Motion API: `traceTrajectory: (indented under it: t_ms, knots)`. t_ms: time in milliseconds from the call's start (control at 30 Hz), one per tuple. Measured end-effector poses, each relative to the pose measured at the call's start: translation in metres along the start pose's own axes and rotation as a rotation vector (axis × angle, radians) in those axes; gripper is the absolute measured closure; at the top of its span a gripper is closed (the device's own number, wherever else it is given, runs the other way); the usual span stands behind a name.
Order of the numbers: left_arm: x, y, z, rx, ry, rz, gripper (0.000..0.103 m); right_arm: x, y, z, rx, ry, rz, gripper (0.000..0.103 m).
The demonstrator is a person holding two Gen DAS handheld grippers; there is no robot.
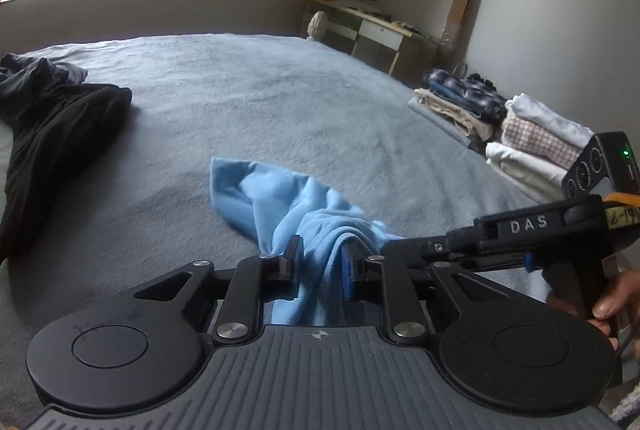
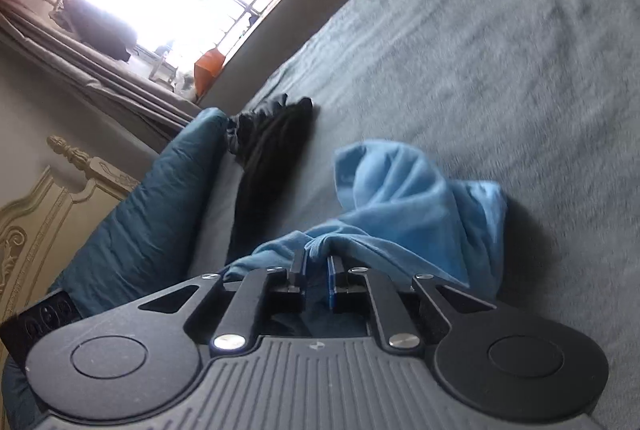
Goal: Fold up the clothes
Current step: 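Lift the shirt with both grippers, pulling it off the black trousers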
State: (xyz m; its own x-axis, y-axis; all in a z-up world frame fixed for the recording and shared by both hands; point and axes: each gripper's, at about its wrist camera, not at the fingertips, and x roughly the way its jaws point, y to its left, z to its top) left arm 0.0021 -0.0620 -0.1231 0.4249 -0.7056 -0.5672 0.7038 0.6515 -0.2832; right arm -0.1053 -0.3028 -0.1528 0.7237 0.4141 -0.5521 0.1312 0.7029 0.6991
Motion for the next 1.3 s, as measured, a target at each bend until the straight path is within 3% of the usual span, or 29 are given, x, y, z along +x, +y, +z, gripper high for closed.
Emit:
traceTrajectory:
  t_ms: [33, 133, 300, 400, 600, 733, 900, 1033, 1133, 1300]
  knots:
    - [0.000, 0.004, -0.003, 0.000, 0.007, 0.011, 0.072, -0.003, -0.001, -0.010, -0.028, 0.006, -0.025, 0.074]
    - [-0.010, 0.003, -0.010, -0.027, 0.026, 0.029, 0.070, -0.013, 0.004, -0.021, -0.111, -0.007, -0.085, 0.065]
    - [-0.020, 0.000, -0.009, -0.089, -0.003, 0.073, 0.070, -0.043, -0.010, -0.015, -0.094, -0.096, -0.135, 0.064]
    - [-0.021, 0.004, -0.007, -0.120, -0.025, 0.091, 0.070, -0.049, -0.031, -0.011, 0.014, -0.121, -0.133, 0.064]
    - [-0.013, 0.020, -0.003, -0.162, -0.034, 0.161, 0.070, -0.031, -0.038, -0.013, 0.029, -0.052, -0.141, 0.064]
    - [-0.009, 0.043, -0.008, -0.264, -0.032, 0.196, 0.070, -0.014, -0.018, -0.021, -0.097, 0.016, -0.167, 0.064]
    - [-0.017, 0.059, -0.019, -0.303, -0.057, 0.246, 0.070, 0.007, 0.000, -0.027, -0.244, 0.045, -0.257, 0.067]
    - [-0.034, 0.061, -0.020, -0.261, -0.132, 0.274, 0.069, 0.013, 0.006, -0.016, -0.223, 0.023, -0.189, 0.090]
    - [-0.038, 0.056, -0.020, -0.169, -0.131, 0.250, 0.069, 0.026, 0.013, -0.006, -0.218, 0.007, -0.167, 0.094]
    - [-0.035, 0.024, -0.028, 0.107, -0.151, 0.212, 0.069, 0.054, 0.024, 0.010, -0.188, -0.003, -0.120, 0.097]
